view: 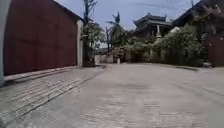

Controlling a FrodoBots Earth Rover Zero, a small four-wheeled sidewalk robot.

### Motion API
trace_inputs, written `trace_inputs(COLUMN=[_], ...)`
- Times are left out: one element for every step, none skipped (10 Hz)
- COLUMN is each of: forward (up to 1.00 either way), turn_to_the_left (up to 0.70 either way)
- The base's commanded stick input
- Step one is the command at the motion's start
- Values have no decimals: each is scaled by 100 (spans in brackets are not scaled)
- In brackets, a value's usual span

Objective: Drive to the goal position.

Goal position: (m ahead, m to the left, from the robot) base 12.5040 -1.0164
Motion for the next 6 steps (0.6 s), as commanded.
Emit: trace_inputs(forward=[100, 100, 100, 100, 100, 100], turn_to_the_left=[0, 0, 0, 0, 0, 0])
